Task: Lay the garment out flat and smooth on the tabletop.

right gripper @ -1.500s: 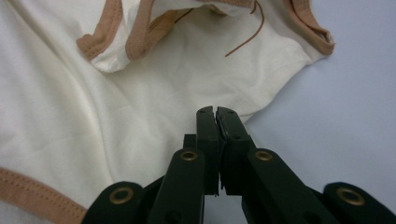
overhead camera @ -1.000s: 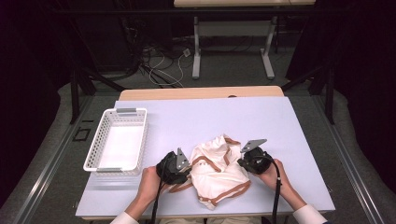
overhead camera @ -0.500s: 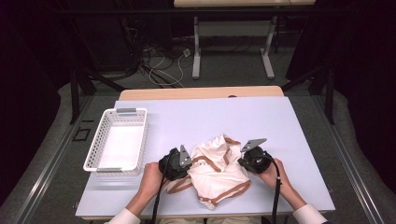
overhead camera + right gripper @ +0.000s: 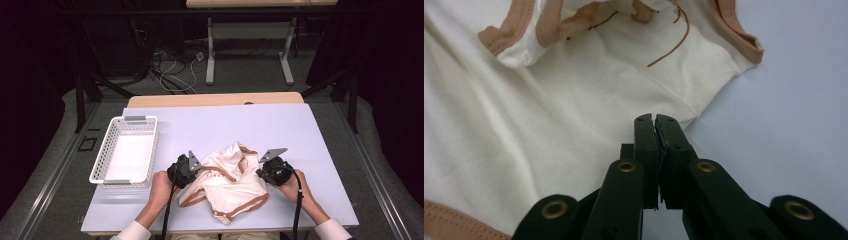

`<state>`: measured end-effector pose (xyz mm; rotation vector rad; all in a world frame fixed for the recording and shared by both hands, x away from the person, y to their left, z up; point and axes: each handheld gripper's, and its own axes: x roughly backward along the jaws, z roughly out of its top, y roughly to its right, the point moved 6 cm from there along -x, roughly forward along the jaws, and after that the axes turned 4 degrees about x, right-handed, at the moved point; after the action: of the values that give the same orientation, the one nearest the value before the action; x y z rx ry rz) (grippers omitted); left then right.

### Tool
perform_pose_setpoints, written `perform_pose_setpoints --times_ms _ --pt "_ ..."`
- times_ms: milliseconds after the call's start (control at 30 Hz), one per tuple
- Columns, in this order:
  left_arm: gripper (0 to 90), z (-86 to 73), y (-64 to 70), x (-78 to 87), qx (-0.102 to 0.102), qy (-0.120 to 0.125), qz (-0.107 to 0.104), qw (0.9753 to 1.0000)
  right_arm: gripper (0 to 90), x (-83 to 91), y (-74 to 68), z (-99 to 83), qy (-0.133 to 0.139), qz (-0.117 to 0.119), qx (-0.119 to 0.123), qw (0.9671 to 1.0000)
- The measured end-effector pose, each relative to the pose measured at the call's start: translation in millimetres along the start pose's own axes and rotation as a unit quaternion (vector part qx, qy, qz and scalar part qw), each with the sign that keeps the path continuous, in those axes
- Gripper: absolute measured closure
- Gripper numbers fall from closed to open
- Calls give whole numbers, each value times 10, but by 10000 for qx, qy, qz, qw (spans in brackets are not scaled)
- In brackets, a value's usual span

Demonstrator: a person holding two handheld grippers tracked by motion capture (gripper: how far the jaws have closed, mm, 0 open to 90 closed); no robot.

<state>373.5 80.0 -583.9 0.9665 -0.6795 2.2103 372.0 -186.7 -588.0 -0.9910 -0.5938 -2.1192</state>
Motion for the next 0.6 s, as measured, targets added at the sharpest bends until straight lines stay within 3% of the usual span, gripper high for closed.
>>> perform_pose_setpoints --times_ms 167,333,600 --pt "829 -37 -70 -1 125 -92 160 9998 886 39 -14 -13 -28 49 -97 9999" --pt "829 -82 -134 -11 305 -201 246 9990 887 51 -14 -21 17 23 -33 10000" --pt "829 -132 -202 -11 420 -349 378 9978 889 110 -59 -47 -146 173 39 9997"
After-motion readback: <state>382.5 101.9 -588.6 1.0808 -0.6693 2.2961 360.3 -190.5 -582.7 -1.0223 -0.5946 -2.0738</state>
